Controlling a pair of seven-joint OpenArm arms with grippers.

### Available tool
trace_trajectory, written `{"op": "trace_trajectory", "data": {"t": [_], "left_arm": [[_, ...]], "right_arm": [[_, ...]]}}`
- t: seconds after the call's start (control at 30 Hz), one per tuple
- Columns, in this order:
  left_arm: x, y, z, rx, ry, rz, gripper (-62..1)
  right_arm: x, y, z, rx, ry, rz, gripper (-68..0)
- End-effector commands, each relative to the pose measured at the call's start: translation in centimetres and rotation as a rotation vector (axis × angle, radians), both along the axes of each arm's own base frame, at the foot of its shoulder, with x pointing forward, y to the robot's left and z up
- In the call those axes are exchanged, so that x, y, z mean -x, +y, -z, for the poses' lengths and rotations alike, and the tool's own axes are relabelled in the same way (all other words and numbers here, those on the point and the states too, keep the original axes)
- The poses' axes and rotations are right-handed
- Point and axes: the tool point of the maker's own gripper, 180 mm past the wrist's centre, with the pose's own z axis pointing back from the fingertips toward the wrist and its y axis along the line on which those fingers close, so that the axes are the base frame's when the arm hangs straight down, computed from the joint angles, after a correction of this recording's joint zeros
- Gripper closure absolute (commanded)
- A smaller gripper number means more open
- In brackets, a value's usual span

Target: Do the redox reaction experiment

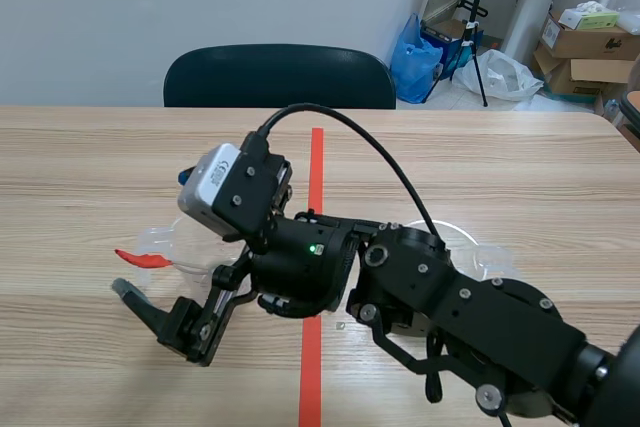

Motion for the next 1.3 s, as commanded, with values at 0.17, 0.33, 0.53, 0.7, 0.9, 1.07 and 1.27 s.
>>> {"op": "trace_trajectory", "data": {"t": [0.17, 0.33, 0.53, 0.7, 0.9, 1.07, 1.27], "left_arm": [[-0.2, -1.3, -1.3, 0.045, -0.071, -0.061, -62.3], [-0.8, -2.8, -2.4, 0.025, -0.137, -0.065, -62.3], [-2.0, -4.9, -3.9, -0.015, -0.205, -0.079, -62.3], [-3.6, -6.5, -4.4, -0.036, -0.184, -0.088, -62.3], [-4.9, -8.2, -6.2, -0.056, -0.220, -0.098, -62.3], [-6.0, -9.4, -7.6, -0.091, -0.265, -0.109, -62.3], [-7.2, -9.4, -6.7, -0.155, -0.224, -0.139, -62.3]], "right_arm": [[1.0, -0.3, -3.5, -0.038, -0.076, -0.015, -67.9], [2.1, -1.3, -4.6, -0.051, -0.095, -0.019, -67.9], [2.3, -3.5, -4.5, -0.053, -0.072, 0.023, -67.9], [1.5, -6.4, -4.4, -0.079, -0.018, 0.105, -67.9], [0.8, -10.2, -4.8, -0.080, 0.001, 0.193, -67.9], [0.3, -13.2, -5.7, -0.086, -0.013, 0.298, -67.9], [0.9, -16.3, -6.5, -0.069, -0.014, 0.378, -67.9]]}}
